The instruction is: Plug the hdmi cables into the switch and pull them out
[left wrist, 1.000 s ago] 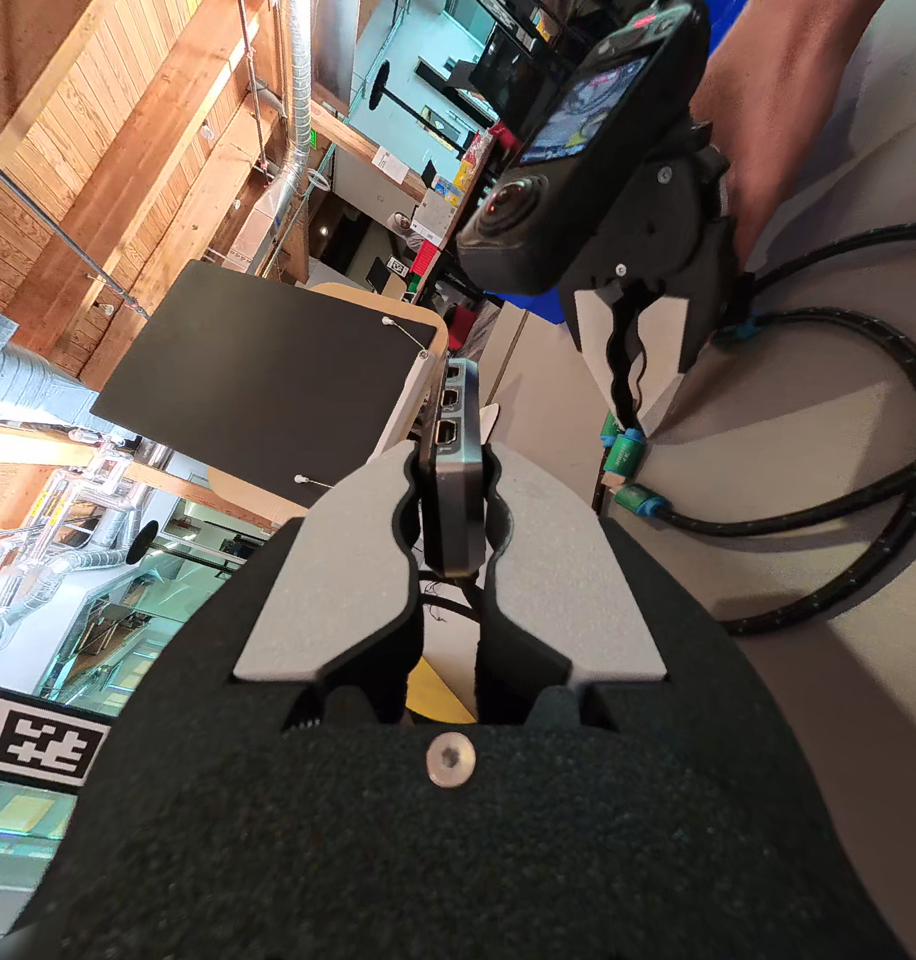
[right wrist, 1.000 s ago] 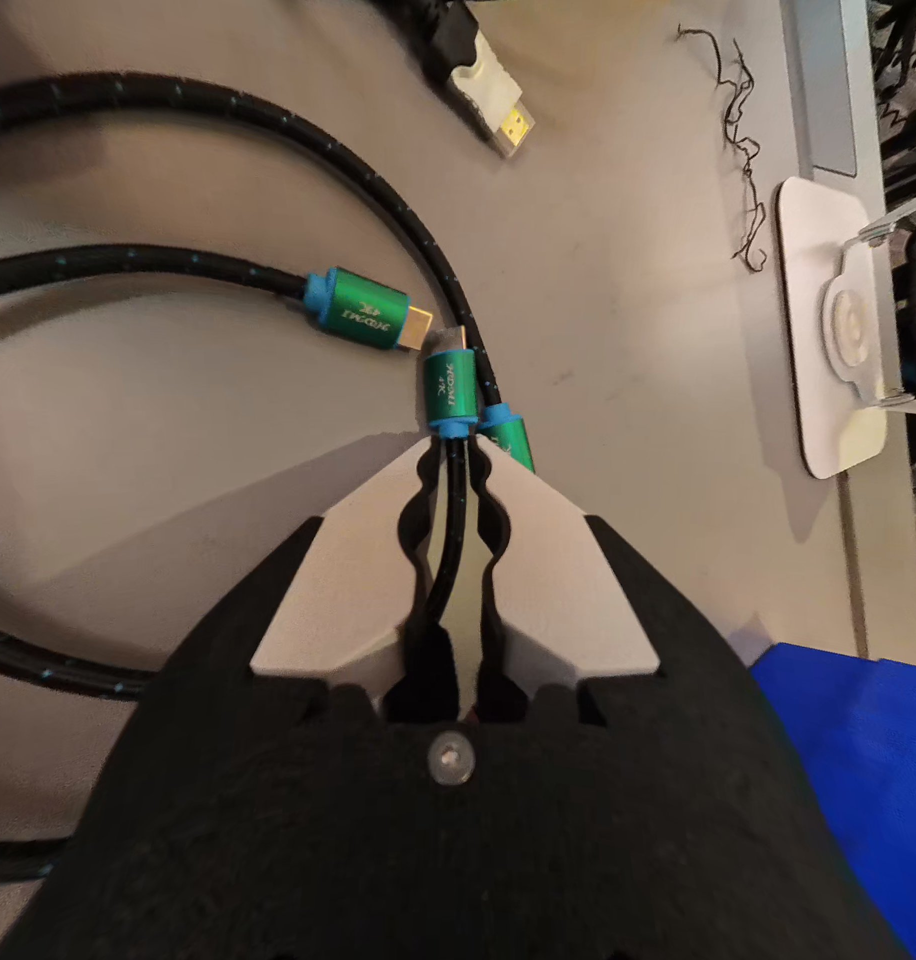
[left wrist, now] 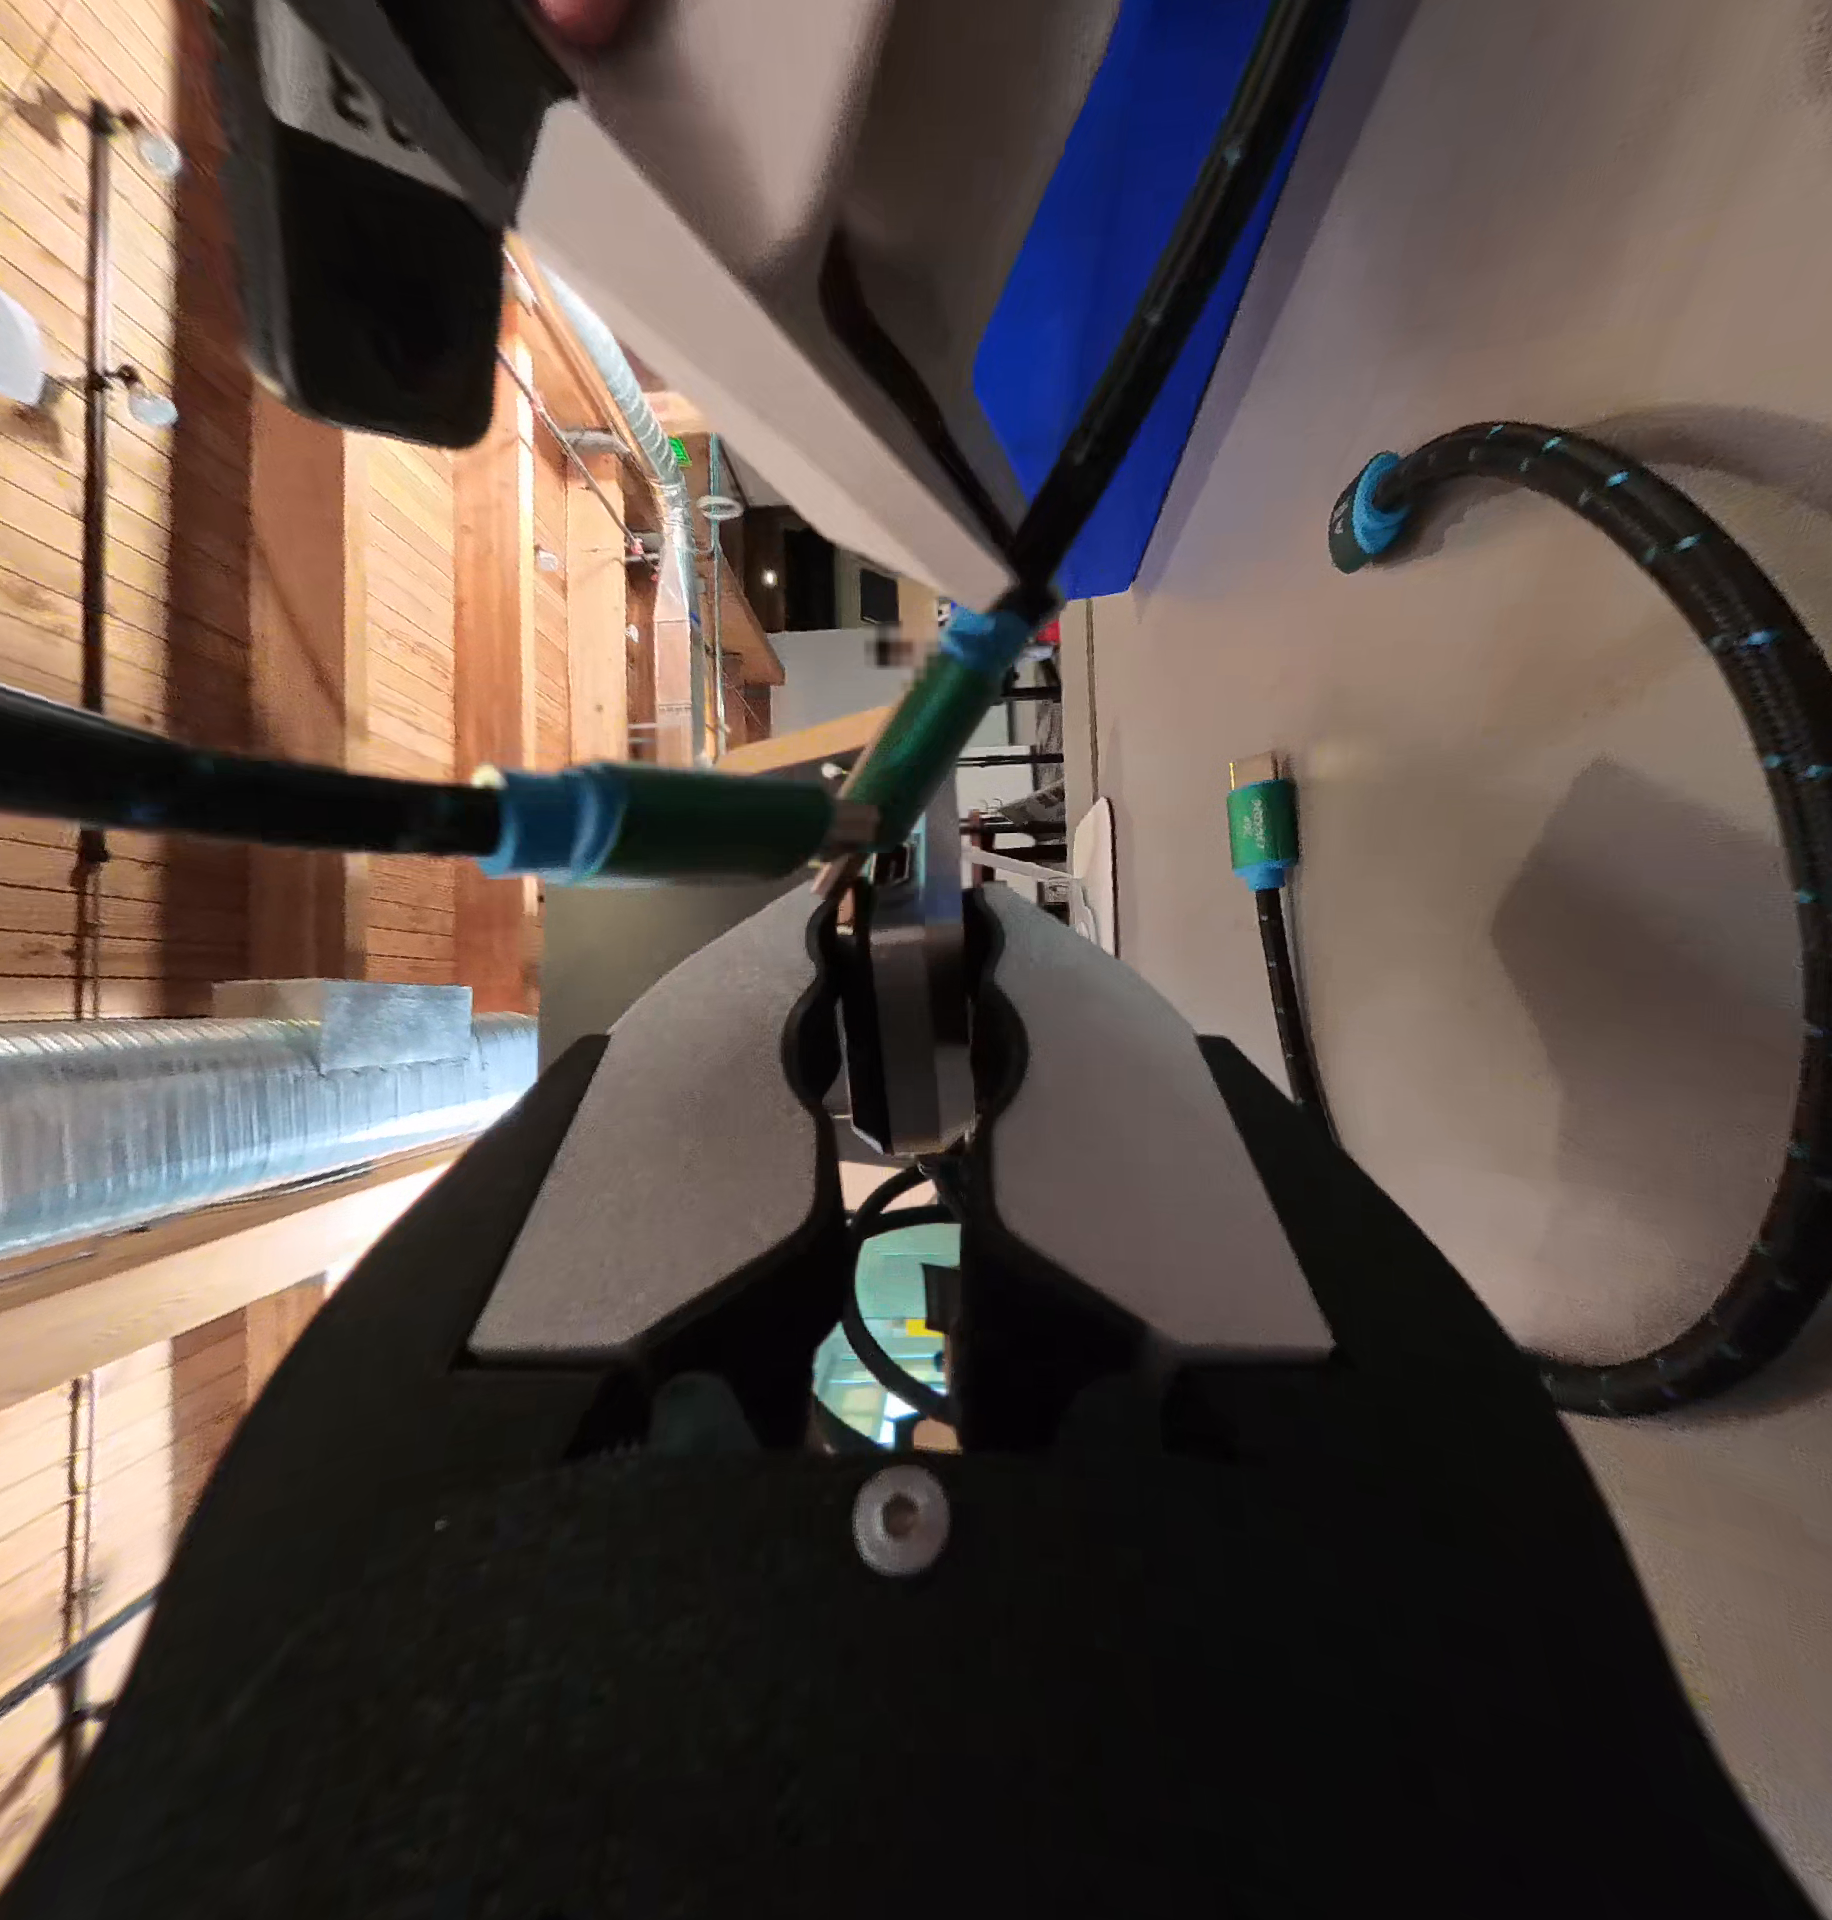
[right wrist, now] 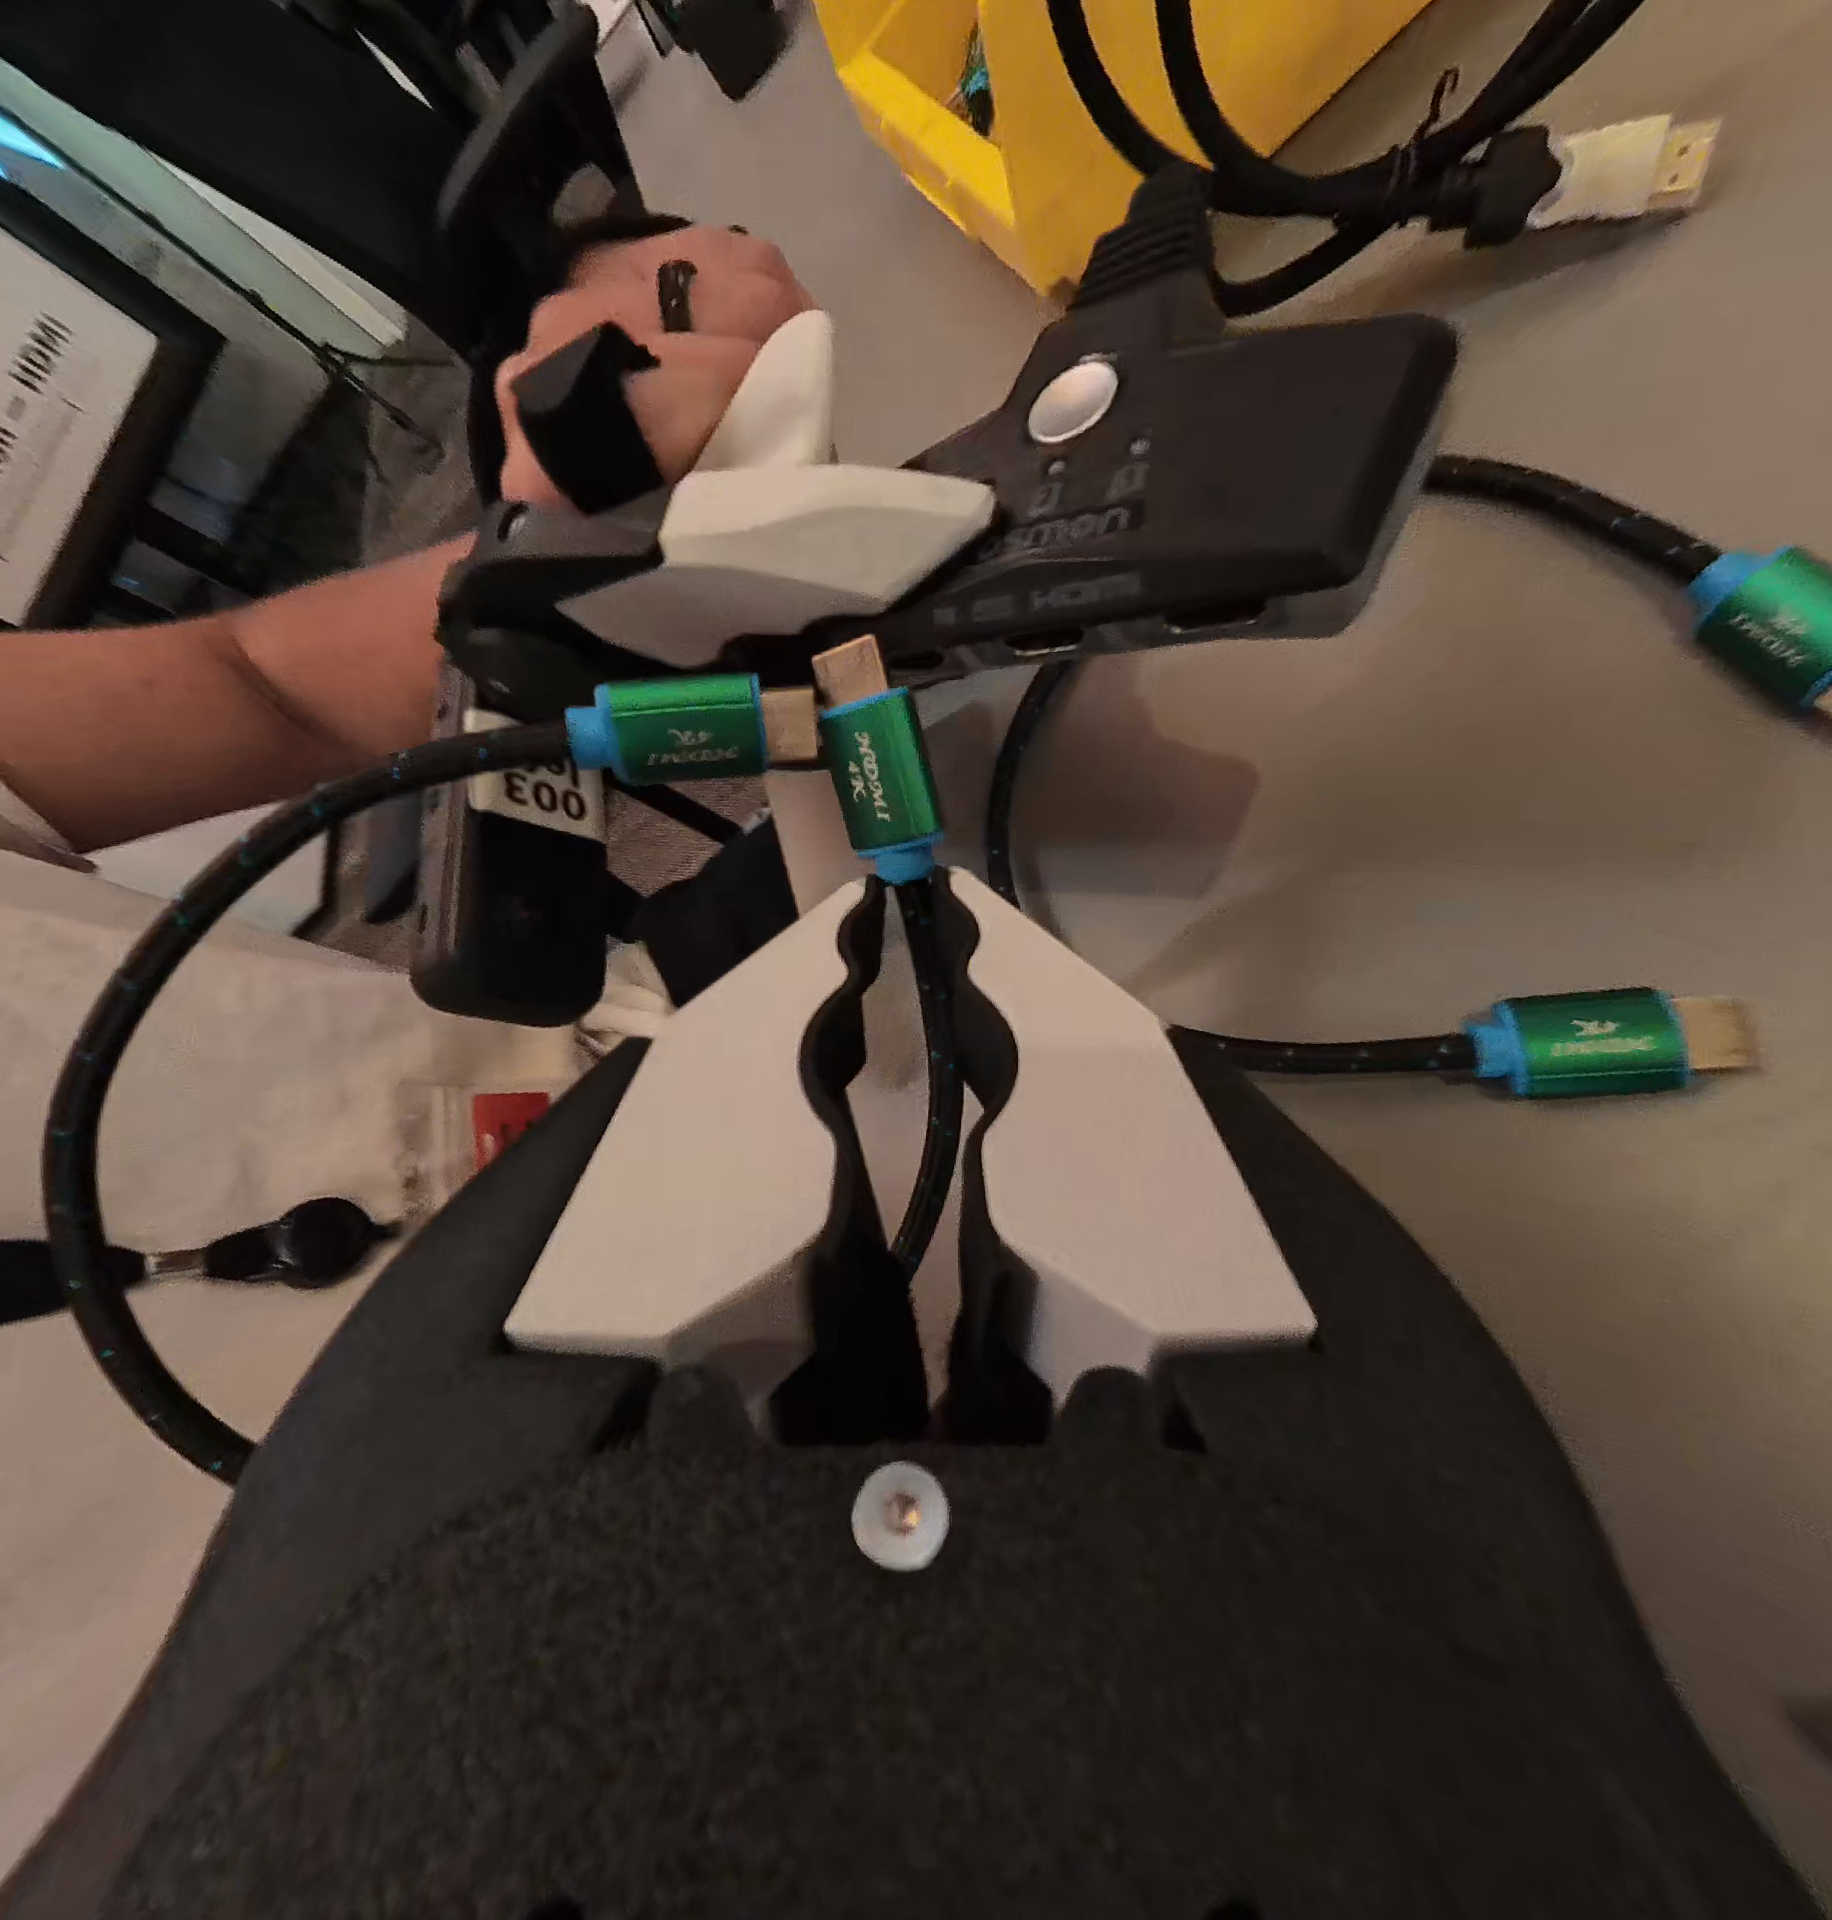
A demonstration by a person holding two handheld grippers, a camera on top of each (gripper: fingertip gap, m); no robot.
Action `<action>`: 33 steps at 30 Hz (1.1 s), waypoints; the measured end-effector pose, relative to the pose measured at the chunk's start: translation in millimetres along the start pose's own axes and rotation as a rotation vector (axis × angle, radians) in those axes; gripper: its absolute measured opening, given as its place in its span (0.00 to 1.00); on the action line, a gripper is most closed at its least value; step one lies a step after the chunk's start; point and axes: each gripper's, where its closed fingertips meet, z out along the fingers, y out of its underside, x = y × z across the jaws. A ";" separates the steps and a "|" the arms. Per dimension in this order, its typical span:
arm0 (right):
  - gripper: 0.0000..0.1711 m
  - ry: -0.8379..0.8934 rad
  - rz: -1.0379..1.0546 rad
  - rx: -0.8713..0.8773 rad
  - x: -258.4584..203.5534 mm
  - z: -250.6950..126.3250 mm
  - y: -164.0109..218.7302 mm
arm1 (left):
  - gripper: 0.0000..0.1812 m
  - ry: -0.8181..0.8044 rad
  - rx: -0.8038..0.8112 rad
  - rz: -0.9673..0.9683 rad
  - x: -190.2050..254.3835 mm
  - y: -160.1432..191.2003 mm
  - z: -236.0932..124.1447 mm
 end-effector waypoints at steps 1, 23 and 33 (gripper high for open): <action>0.05 -0.012 0.024 -0.006 0.6 0.8 0.9 | 0.12 0.003 -0.001 0.011 1.3 -0.7 -0.1; 0.05 0.105 0.155 -0.238 16.7 14.9 26.8 | 0.12 0.066 0.018 0.255 22.3 -4.1 -2.6; 0.04 -0.004 0.271 -0.573 12.6 21.5 57.6 | 0.11 0.138 0.040 0.362 47.2 -20.5 -7.9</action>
